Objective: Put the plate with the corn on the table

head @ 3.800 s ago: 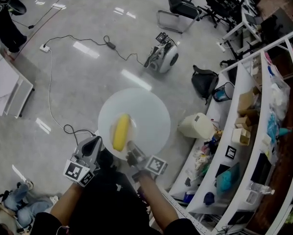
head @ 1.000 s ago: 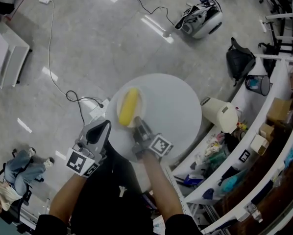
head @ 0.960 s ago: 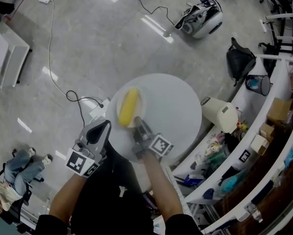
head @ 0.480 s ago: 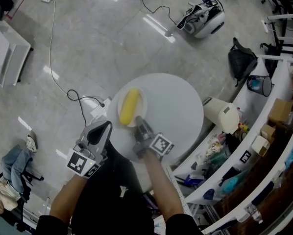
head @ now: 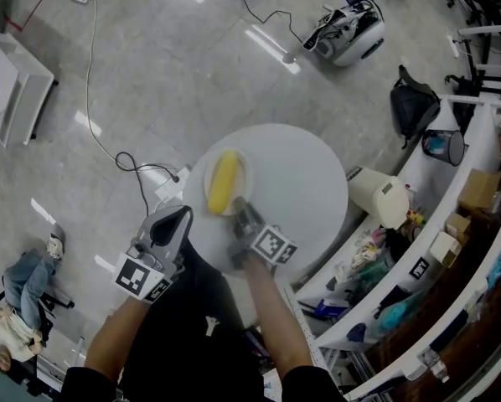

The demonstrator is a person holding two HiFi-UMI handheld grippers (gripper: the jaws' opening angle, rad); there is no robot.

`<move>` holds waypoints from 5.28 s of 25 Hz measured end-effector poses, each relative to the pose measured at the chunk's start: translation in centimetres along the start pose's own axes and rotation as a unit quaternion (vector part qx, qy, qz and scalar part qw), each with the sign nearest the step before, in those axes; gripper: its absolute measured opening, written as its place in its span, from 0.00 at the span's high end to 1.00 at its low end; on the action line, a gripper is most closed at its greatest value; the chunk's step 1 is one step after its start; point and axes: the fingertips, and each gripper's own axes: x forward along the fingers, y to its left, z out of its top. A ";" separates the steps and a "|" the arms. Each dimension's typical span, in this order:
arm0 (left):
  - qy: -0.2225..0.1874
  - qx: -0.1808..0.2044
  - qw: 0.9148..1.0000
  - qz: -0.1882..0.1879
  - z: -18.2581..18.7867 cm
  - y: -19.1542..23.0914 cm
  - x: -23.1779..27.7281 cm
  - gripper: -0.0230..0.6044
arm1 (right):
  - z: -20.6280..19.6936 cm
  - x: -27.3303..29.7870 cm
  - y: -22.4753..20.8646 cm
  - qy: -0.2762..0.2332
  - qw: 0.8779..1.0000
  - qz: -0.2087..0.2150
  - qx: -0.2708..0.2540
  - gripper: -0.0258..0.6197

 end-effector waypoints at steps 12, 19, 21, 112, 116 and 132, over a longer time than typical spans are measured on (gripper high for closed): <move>-0.004 0.008 1.000 -0.007 -0.3 -0.7 -0.3 0.96 | -0.4 0.0 -0.5 0.020 0.999 -0.038 -0.032 0.85; -0.007 0.007 1.000 -0.005 -0.1 -1.2 -0.7 0.96 | 0.0 -1.1 -1.6 0.032 0.993 -0.086 -0.077 0.81; -0.007 0.007 1.000 -0.005 -0.1 -1.2 -0.7 0.96 | 0.1 -1.4 -2.2 0.035 0.991 -0.101 -0.085 0.81; -0.141 0.133 0.981 -0.015 8.3 -18.0 -14.9 0.96 | -2.9 -24.8 21.3 -0.183 0.925 -0.026 -0.332 0.95; -0.147 0.136 0.980 -0.010 8.3 -18.6 -15.2 0.96 | -3.1 -26.1 22.1 -0.199 0.916 -0.025 -0.348 0.95; -0.151 0.145 0.978 -0.008 8.5 -19.4 -16.3 0.96 | -4.5 -28.5 25.5 -0.234 0.890 -0.003 -0.392 0.95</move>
